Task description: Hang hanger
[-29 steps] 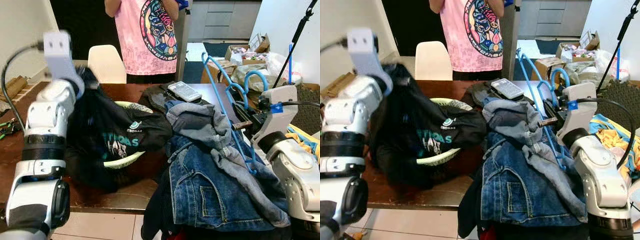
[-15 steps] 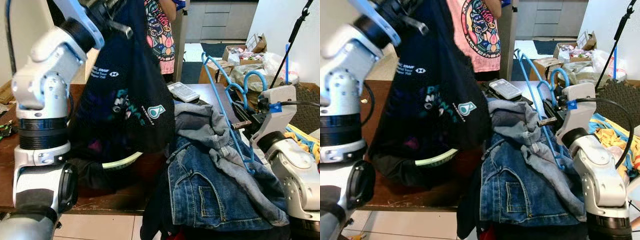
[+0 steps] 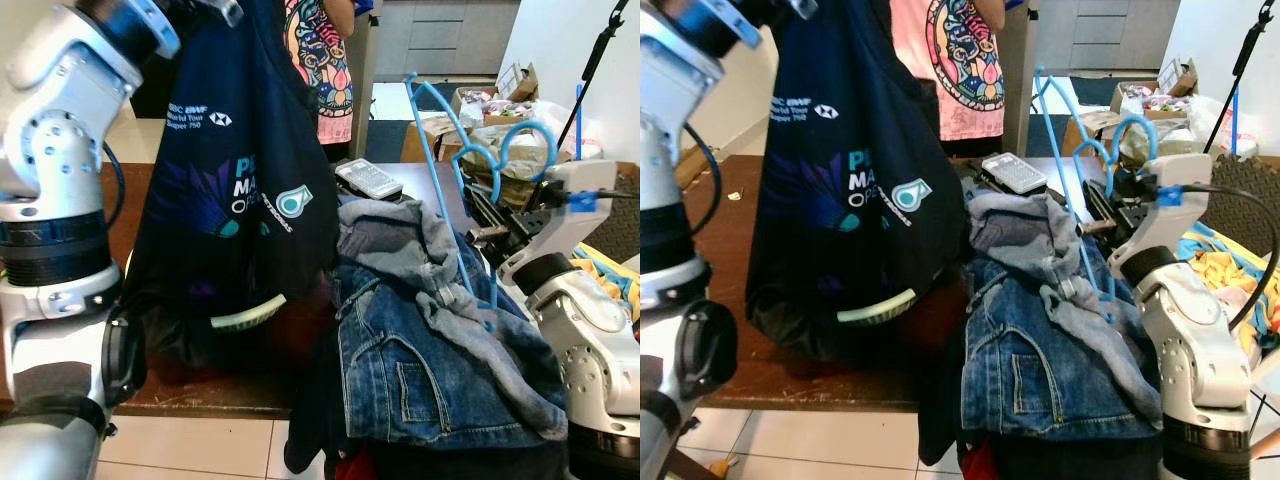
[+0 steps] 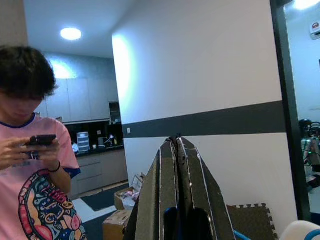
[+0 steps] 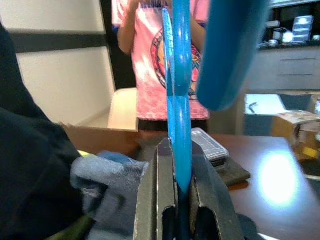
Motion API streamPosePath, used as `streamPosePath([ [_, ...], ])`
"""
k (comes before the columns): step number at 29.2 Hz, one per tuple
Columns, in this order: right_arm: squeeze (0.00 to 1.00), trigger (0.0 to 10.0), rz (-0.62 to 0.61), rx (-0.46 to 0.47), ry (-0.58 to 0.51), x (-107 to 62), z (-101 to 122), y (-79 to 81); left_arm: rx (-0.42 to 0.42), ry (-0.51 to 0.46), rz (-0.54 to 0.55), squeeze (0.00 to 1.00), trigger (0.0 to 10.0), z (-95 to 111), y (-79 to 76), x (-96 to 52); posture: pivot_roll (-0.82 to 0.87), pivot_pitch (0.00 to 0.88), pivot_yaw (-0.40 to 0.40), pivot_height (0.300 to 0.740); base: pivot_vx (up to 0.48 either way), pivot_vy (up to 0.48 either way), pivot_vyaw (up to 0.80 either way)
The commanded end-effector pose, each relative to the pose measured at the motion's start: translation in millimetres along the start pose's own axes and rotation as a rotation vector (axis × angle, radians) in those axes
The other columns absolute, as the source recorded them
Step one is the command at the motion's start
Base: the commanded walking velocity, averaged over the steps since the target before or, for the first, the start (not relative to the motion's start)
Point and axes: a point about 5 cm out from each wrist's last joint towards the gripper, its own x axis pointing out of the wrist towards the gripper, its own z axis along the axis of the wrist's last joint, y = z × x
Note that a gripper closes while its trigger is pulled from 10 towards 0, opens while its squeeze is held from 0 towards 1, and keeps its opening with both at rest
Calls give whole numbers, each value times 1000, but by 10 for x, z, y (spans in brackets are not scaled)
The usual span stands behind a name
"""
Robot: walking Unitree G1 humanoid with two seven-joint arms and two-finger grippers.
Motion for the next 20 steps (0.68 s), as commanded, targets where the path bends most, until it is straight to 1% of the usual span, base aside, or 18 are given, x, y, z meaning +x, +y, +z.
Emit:
streamPosePath([
  [1, 0, 10000, 50, 26, -41, 20, 71, 83, 24, -65, -13, 0, 10000, 210, 0, 26, 212, 0, 38, 740, -315, 0, 0],
  [2, 0, 10000, 62, 50, -61, 19, 96, 99, 19, -98, -14, 0, 10000, 309, 10, 46, 212, 0, 38, 740, -315, 0, 0],
  [5, 0, 10000, 62, 50, -61, 19, 96, 99, 19, -98, -14, 0, 10000, 309, 10, 46, 212, 0, 38, 740, -315, 0, 0],
  [6, 0, 10000, 67, 68, -78, 19, 111, 103, -4, -121, -27, 0, 10000, 372, -6, 68, 215, 0, 41, 740, -319, 0, 0],
  [7, 0, 10000, 67, 68, -78, 19, 111, 103, -4, -121, -27, 0, 10000, 372, -6, 68, 215, 0, 41, 740, -319, 0, 0],
  [8, 0, 10000, 68, 78, -87, 20, 114, 104, -33, -117, -35, 0, 10000, 353, -31, 81, 216, 0, 41, 740, -319, 0, 0],
  [9, 0, 10000, 68, 78, -87, 20, 114, 104, -33, -117, -35, 0, 10000, 353, -31, 81, 216, 0, 41, 740, -319, 0, 0],
  [10, 0, 10000, 68, 83, -91, 22, 114, 103, -56, -98, -41, 0, 10000, 286, -58, 85, 216, 0, 41, 740, -319, 0, 0],
  [11, 0, 10000, 68, 83, -91, 22, 114, 103, -56, -98, -41, 0, 10000, 286, -58, 85, 216, 0, 41, 740, -319, 0, 0],
  [12, 0, 10000, 66, 84, -90, 22, 109, 102, -84, -77, -49, 0, 10000, 186, -99, 84, 213, 0, 42, 740, -319, 0, 0],
  [13, 0, 10000, 66, 84, -90, 22, 109, 102, -84, -77, -49, 0, 10000, 186, -99, 84, 213, 0, 42, 740, -319, 0, 0],
  [15, 0, 10000, 63, 85, -88, 18, 106, 96, -136, -55, -65, 0, 10000, 44, -184, 93, 213, 0, 42, 740, -319, 0, 0],
  [16, 0, 10000, 63, 85, -88, 18, 106, 96, -136, -55, -65, 0, 10000, 44, -184, 93, 213, 0, 42, 740, -319, 0, 0],
  [18, 0, 10000, 62, 93, -88, 12, 109, 93, -187, -48, -77, 0, 10000, -30, -245, 116, 216, 0, 45, 740, -317, 0, 0],
  [19, 0, 10000, 62, 93, -88, 12, 109, 93, -187, -48, -77, 0, 10000, -30, -245, 116, 216, 0, 45, 740, -319, 0, 0],
  [20, 0, 10000, 62, 96, -88, 11, 107, 94, -212, -32, -79, 0, 10000, -97, -275, 122, 218, 0, 47, 740, -311, 0, 0],
])
